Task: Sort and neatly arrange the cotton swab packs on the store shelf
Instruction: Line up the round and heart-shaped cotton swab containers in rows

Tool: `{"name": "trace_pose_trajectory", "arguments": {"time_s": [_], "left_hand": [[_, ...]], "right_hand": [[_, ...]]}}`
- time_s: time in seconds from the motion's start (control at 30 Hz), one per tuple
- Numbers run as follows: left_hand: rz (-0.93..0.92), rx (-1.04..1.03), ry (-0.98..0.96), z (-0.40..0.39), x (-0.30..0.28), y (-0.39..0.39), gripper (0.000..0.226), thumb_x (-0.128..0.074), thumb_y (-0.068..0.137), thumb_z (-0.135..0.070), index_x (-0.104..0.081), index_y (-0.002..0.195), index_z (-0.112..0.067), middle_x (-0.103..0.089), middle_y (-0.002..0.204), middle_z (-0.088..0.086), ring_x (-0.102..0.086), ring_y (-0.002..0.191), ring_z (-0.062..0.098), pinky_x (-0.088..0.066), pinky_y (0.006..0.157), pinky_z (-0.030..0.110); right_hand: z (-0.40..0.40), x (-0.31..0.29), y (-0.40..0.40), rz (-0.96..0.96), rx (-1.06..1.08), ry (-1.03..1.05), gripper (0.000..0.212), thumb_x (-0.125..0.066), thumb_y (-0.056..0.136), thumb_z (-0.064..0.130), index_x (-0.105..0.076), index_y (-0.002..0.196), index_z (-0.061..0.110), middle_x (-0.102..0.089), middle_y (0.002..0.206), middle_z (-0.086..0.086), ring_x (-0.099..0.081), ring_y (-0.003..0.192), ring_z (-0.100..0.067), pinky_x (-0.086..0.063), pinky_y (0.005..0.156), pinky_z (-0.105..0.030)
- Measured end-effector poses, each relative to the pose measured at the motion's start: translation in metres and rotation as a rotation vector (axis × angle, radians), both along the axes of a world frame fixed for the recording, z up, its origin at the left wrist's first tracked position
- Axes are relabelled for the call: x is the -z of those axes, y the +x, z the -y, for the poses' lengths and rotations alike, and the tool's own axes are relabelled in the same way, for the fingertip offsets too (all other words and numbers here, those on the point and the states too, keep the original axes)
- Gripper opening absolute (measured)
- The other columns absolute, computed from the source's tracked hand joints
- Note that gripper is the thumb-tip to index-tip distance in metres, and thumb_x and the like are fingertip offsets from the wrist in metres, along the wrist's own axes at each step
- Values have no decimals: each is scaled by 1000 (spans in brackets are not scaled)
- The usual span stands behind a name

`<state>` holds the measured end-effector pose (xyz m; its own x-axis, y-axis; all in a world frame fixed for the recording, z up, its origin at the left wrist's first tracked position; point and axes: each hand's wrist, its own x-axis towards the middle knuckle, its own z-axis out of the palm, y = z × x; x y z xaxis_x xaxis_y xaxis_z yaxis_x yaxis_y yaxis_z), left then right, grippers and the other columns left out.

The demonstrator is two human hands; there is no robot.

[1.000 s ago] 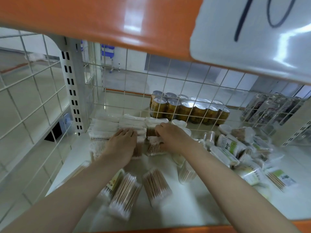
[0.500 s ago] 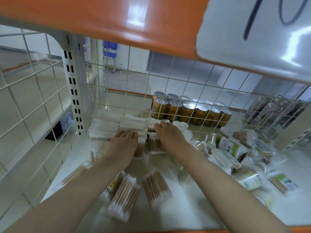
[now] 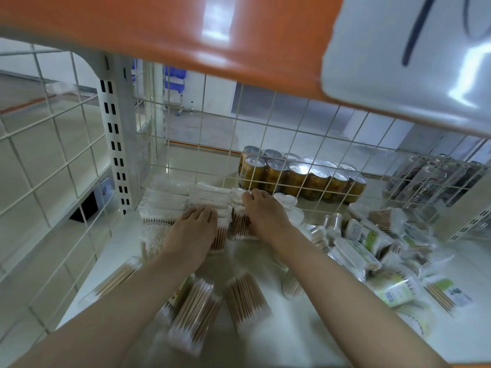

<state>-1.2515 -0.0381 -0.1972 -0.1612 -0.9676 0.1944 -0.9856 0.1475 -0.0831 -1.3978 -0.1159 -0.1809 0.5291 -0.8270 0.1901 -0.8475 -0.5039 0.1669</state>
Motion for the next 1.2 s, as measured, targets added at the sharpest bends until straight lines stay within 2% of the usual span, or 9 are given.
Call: {"name": "trace_pose_trajectory", "arguments": {"time_s": [0.47,0.57,0.63,0.7,0.77,0.83,0.9,1.03,1.2], "left_hand": [[-83,47,-24,-8,-9,-8,60,-36,96,-29,-10,148,-13,-14,154,6,-10,143,22,-2,116,35],[-204,70,-99,-12,-15,-14,48,-40,93,-19,-36,140,-10,-37,145,8,-30,136,25,-17,113,38],[-247,109,-180,-13,-14,-18,40,-46,81,-18,-61,117,-9,-62,118,9,-57,113,28,-43,97,42],[-254,130,-243,-14,-17,-22,36,-49,72,-20,-69,101,-10,-69,99,7,-66,94,28,-52,82,41],[-315,137,-199,-18,-19,-30,35,-58,78,-14,-64,112,-9,-65,111,9,-60,107,30,-44,94,43],[-332,130,-135,-20,-18,-37,43,-50,89,-19,-49,132,-13,-50,133,4,-42,127,24,-26,108,36],[-319,137,-126,-19,-16,-43,46,-41,94,-24,-38,139,-19,-41,140,-3,-32,132,16,-17,110,29],[-398,152,-85,-22,-18,-60,45,-40,95,-28,-35,139,-25,-38,140,-7,-31,131,13,-18,109,28],[-503,181,-48,-24,-20,-84,39,-40,95,-33,-42,134,-29,-44,137,-7,-36,129,14,-25,107,31]], "right_hand": [[-6,-13,-19,129,34,-14,37,-54,89,14,-46,125,18,-52,123,-4,-50,111,-21,-44,90,-33],[-12,-20,-31,207,84,5,34,-54,88,14,-49,121,19,-51,125,-1,-51,109,-20,-46,89,-33],[-14,-23,-41,259,110,-2,30,-53,89,15,-50,119,20,-51,123,1,-51,104,-17,-45,82,-28],[-17,-25,-53,316,142,-5,27,-50,92,18,-51,118,20,-51,122,1,-50,104,-15,-41,78,-24],[-20,-28,-64,365,176,-19,27,-49,93,20,-52,119,20,-51,124,1,-51,107,-15,-41,80,-24],[-23,-29,-75,396,204,-36,28,-49,92,18,-53,120,20,-51,123,1,-52,104,-15,-41,79,-24],[-25,-29,-86,424,232,-28,26,-49,92,18,-53,118,20,-51,121,1,-52,100,-14,-42,76,-24],[-30,-28,-109,446,260,-27,21,-52,91,20,-56,112,19,-54,115,1,-54,96,-14,-40,72,-25],[-42,-20,-138,445,341,-30,26,-52,89,18,-55,115,16,-54,115,-4,-54,101,-22,-48,79,-35]]}}
